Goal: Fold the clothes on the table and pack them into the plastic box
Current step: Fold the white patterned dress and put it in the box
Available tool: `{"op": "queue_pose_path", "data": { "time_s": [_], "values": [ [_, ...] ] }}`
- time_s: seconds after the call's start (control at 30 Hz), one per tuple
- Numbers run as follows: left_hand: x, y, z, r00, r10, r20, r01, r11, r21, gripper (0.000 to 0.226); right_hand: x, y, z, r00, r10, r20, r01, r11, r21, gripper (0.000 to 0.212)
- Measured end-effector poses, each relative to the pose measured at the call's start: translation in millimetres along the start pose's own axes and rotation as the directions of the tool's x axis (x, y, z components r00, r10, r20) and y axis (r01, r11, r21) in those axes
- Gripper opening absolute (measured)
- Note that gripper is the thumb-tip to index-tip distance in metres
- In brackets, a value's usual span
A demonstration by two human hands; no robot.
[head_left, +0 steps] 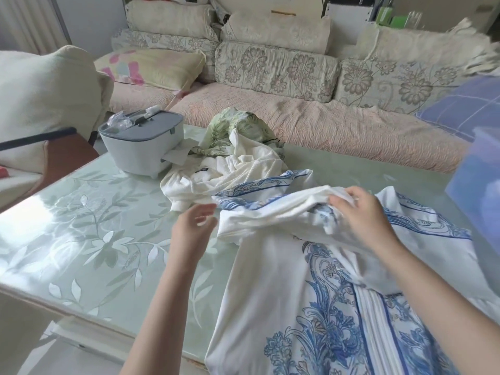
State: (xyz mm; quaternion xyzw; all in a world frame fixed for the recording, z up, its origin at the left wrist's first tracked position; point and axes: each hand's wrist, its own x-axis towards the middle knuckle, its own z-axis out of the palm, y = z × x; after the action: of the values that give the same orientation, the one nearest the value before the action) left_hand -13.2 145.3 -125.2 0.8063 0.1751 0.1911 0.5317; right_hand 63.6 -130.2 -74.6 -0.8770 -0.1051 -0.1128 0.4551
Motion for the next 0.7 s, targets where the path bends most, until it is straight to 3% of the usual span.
{"op": "queue_pose_path", "data": {
  "time_s": [0.1,0.2,0.27,0.37,0.43,0.53,0.63,0.7],
  "values": [
    [3.0,-3.1,16.7,0.991,0.132,0.035,-0.137,0.963,0.231,0.043,6.9,41.6,-23.3,0.997,0.077,-0.01,-0.075,0.923,-0.377,0.037],
    [9.5,-4.4,32.0,0.972,0.204,0.115,-0.23,0.926,0.301,0.048,-1.5,74.2,-27.6,0.971,0.207,0.121,-0.076,0.744,-0.664,0.032],
    [11.7,-5.7,41.4,0.971,0.186,0.153,-0.226,0.924,0.308,0.045,-9.6,87.4,-27.8,0.934,0.293,0.203,-0.081,0.731,-0.678,0.052],
    [12.3,-6.7,51.8,0.972,0.11,0.207,-0.177,0.925,0.337,0.039,-8.9,85.1,-31.4,0.919,0.318,0.233,-0.159,0.839,-0.52,0.077],
    [13.1,-8.4,56.8,0.96,0.071,0.271,-0.176,0.906,0.386,0.038,0.2,81.1,-32.8,0.922,0.331,0.198,-0.211,0.862,-0.461,0.064],
    [13.3,-12.5,64.4,0.92,0.042,0.39,-0.233,0.86,0.455,0.04,14.4,82.3,-28.3,0.939,0.303,0.163,-0.152,0.79,-0.593,0.038],
    [16.3,-14.8,67.8,0.922,0.065,0.381,-0.239,0.871,0.43,0.05,20.9,91.4,-26.2,0.91,0.372,0.185,-0.143,0.699,-0.701,0.032],
    [19.6,-16.2,68.1,0.92,0.099,0.379,-0.265,0.869,0.417,0.061,24.8,99.8,-30.2,0.878,0.403,0.258,-0.142,0.733,-0.665,0.032]
  ]
}}
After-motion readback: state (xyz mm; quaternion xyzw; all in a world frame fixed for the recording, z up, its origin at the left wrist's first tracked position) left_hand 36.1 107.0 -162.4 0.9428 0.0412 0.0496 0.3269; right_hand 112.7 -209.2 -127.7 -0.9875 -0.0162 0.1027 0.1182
